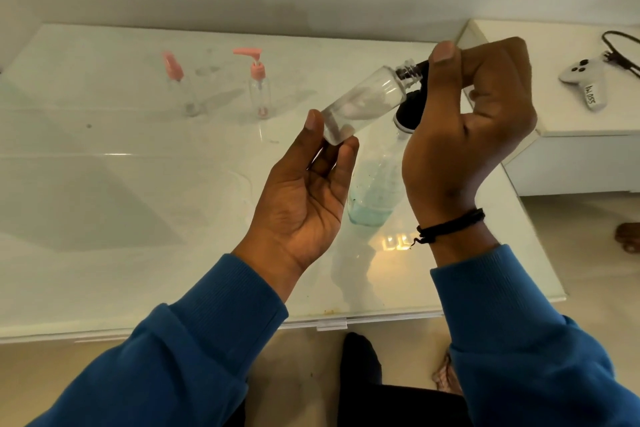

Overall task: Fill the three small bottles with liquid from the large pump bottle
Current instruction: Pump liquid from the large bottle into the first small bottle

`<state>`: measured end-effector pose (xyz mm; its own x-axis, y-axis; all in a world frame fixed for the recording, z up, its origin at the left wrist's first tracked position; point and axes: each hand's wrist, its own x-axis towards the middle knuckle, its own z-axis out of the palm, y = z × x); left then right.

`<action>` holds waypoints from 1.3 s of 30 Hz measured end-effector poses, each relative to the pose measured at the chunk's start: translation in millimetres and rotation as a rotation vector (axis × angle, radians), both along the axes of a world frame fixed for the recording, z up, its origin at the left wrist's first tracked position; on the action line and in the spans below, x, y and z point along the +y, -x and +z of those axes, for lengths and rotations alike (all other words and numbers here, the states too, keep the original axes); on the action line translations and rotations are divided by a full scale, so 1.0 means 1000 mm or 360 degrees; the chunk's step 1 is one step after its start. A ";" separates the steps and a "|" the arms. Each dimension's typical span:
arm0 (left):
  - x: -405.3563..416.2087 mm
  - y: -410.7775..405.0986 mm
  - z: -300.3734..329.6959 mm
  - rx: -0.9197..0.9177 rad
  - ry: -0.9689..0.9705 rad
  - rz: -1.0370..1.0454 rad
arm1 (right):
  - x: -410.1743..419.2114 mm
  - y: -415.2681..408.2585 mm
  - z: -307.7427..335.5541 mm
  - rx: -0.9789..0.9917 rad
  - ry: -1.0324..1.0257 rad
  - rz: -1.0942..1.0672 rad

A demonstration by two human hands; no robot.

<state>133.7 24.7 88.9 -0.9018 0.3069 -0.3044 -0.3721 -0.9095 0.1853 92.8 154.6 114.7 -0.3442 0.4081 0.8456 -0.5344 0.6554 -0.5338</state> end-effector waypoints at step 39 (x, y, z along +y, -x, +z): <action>0.000 0.000 0.000 -0.0007 0.0005 0.0004 | 0.003 0.000 0.000 -0.0030 -0.0013 0.0038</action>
<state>134.0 24.4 89.1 -0.9012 0.3037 -0.3091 -0.3706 -0.9098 0.1868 92.6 157.3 114.5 -0.3696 0.3928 0.8421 -0.5398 0.6469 -0.5386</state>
